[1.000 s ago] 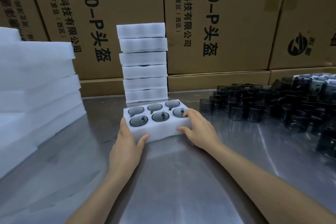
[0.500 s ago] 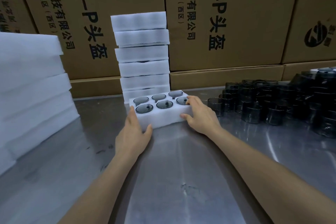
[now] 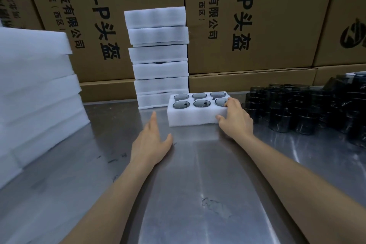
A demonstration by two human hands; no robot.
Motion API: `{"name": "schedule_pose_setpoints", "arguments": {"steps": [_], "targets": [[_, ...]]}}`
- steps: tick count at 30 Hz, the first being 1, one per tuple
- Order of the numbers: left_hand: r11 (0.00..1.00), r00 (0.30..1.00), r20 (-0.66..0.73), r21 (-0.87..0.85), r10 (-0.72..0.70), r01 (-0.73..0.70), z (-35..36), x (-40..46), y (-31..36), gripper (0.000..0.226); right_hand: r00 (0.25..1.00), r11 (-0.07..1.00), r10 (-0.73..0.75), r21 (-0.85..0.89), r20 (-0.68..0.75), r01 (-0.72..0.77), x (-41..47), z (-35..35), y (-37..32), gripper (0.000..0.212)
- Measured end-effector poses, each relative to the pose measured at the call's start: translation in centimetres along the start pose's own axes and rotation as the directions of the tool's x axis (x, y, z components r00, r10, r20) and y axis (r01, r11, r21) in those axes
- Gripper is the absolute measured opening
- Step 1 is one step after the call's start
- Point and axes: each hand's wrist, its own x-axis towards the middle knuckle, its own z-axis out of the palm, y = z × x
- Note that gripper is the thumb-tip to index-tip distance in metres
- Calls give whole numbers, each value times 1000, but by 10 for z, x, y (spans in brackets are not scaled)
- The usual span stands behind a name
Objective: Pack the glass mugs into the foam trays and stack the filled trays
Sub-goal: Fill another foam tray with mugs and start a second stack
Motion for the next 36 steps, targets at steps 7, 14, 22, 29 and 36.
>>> {"name": "schedule_pose_setpoints", "arguments": {"steps": [7, 14, 22, 29, 36], "targets": [[1000, 1000, 9, 13, 3, -4, 1, 0, 0, 81, 982, 984, 175, 11, -71, -175, 1, -1, 0, 42], [1000, 1000, 23, 25, 12, -12, 1, 0, 1, 79, 967, 972, 225, -40, -116, -231, 2, 6, -2, 44], [1000, 999, 44, 30, 3, -5, 1, 1, 1, 77, 952, 958, 276, -41, -135, -283, 0, 6, 1, 46], [999, 998, 53, 29, 18, -19, 1, 0, 0, 75, 968, 968, 245, -49, -57, -248, 5, 7, 1, 42], [999, 998, 57, 36, 16, -18, 3, 2, 0, 74, 972, 957, 230, -171, -40, -234, 17, 16, 4, 45]]}}
